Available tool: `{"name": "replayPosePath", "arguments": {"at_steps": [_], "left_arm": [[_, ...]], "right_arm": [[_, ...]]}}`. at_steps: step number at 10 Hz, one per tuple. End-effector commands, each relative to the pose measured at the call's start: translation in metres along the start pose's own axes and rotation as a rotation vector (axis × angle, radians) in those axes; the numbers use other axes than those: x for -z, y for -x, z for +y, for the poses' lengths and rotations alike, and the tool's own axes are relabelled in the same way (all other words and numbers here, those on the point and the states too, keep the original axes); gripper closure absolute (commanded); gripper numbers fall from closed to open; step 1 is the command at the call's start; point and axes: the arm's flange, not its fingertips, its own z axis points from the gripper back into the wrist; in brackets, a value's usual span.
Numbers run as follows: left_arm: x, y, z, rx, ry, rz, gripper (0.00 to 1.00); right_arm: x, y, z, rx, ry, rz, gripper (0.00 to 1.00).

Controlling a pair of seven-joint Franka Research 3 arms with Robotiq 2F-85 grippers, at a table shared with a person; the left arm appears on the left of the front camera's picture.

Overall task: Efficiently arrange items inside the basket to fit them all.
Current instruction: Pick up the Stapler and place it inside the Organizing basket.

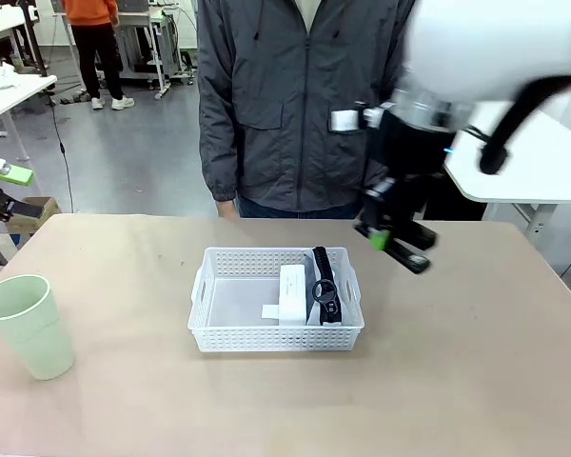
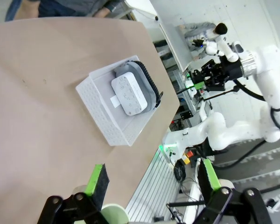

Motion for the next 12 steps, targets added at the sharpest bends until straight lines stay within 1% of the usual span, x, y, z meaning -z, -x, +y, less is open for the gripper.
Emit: {"name": "replayPosePath", "arguments": {"at_steps": [1,3,4,5,6,7,8,9,10,11,12], "left_arm": [[-0.001,0.002,-0.003,0.004,-0.011,0.008,0.0],[-0.001,0.002,-0.003,0.004,-0.011,0.008,0.0],[-0.001,0.002,-0.003,0.004,-0.011,0.008,0.0],[-0.001,0.002,-0.003,0.004,-0.011,0.008,0.0],[-0.001,0.002,-0.003,0.004,-0.011,0.008,0.0],[-0.001,0.002,-0.003,0.004,-0.011,0.008,0.0],[-0.001,0.002,-0.003,0.004,-0.011,0.008,0.0],[-0.001,0.002,-0.003,0.004,-0.011,0.008,0.0],[-0.001,0.002,-0.003,0.004,-0.011,0.008,0.0],[-0.001,0.002,-0.003,0.004,-0.011,0.008,0.0],[-0.001,0.002,-0.003,0.004,-0.011,0.008,0.0]], "right_arm": [[-0.004,-0.053,0.019,0.045,0.059,0.004,0.63],[0.014,-0.092,0.044,-0.06,0.128,0.02,0.63],[0.026,-0.111,0.051,-0.145,0.151,0.021,0.69],[0.046,-0.136,0.058,-0.143,0.168,0.045,0.82],[0.061,-0.153,0.064,-0.155,0.153,0.062,0.82],[0.075,-0.166,0.072,-0.145,0.131,0.048,0.82],[0.089,-0.174,0.08,-0.135,0.134,0.036,0.82],[0.104,-0.18,0.088,-0.142,0.105,0.016,0.82],[0.117,-0.183,0.09,-0.172,0.099,-0.014,0.82],[0.13,-0.189,0.088,-0.158,0.082,-0.016,0.82],[0.146,-0.198,0.091,-0.177,0.017,0.056,0.82]]}}
